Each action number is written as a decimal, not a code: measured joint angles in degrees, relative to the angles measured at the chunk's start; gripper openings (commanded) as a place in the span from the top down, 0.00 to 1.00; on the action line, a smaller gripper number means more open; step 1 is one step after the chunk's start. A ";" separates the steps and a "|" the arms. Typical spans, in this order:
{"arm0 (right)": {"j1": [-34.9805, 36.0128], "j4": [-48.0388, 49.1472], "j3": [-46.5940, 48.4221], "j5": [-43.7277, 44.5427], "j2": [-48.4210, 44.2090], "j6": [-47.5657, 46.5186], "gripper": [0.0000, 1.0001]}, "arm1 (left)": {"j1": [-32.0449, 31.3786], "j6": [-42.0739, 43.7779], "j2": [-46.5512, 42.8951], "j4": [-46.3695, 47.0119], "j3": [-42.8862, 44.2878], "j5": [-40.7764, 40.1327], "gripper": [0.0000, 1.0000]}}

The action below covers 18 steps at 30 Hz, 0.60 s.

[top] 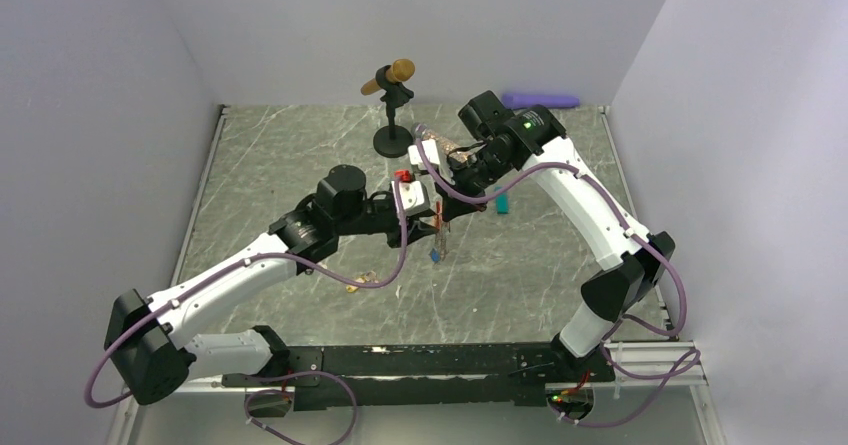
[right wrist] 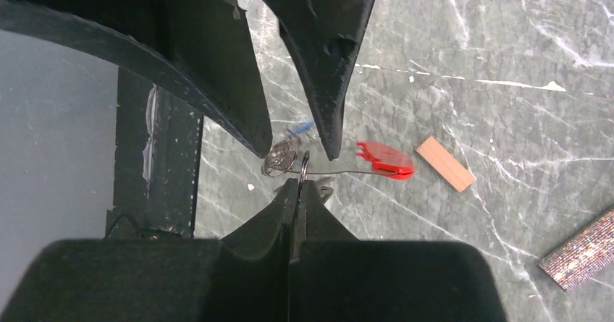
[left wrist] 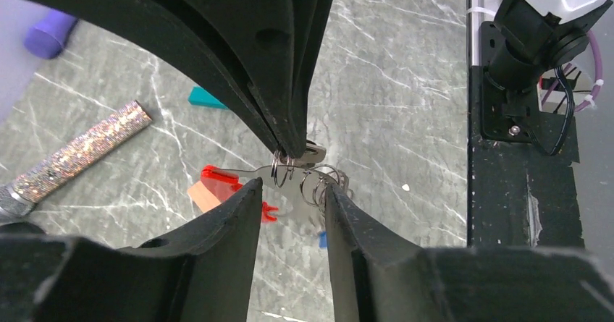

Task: Put the keys on the keyring

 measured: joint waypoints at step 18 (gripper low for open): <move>-0.02 -0.09 0.00 -1.07 0.00 -0.07 1.00 | 0.00 -4.85 0.59 6.14 -0.90 -1.46 0.77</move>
